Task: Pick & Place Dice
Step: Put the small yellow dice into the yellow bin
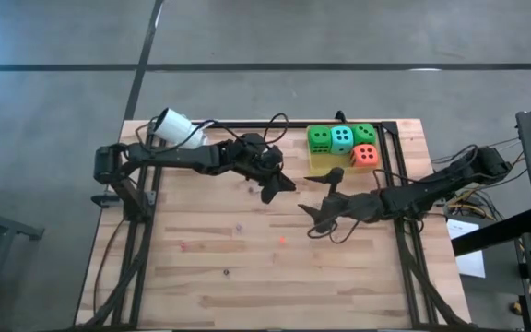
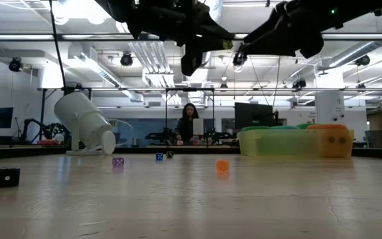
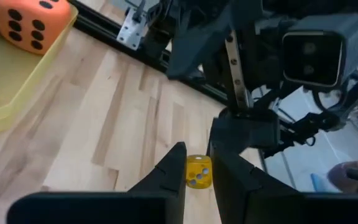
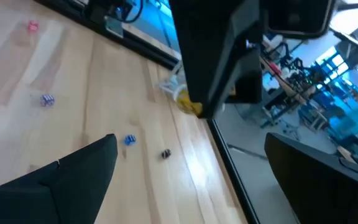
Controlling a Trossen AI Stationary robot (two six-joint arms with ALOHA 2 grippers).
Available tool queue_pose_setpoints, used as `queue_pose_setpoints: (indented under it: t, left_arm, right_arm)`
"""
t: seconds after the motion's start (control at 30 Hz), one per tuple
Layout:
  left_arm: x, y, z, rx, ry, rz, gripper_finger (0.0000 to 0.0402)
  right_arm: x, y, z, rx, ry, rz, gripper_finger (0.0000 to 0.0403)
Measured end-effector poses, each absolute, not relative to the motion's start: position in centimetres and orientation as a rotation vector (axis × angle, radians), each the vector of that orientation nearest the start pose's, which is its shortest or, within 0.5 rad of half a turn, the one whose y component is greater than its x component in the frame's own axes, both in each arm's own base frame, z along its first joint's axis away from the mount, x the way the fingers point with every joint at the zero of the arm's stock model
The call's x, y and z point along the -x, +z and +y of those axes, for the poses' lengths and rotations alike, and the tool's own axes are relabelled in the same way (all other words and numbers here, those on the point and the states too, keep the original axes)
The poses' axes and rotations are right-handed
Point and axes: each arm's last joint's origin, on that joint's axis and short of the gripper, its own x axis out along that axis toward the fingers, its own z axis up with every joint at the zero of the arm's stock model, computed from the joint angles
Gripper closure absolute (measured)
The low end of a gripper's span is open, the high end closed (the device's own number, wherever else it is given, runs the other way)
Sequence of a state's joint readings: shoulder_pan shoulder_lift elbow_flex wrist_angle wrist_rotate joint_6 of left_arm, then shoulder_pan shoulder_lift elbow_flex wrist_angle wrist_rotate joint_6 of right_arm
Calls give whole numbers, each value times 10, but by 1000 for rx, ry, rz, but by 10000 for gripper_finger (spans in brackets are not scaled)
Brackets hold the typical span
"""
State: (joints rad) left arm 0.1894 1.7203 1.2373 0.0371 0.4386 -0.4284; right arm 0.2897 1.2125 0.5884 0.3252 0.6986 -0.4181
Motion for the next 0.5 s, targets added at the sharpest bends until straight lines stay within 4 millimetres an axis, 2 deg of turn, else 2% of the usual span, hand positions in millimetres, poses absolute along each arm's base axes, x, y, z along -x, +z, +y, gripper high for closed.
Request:
queue_pose_setpoints:
  t: [0.3,0.5]
  left_arm:
    - [-389,274,63,614,-132,361,343]
    - [-389,274,64,613,-105,353,343]
  right_arm:
    - [-244,235,53,540,-349,321,3]
    - [-245,238,55,531,-319,292,3]
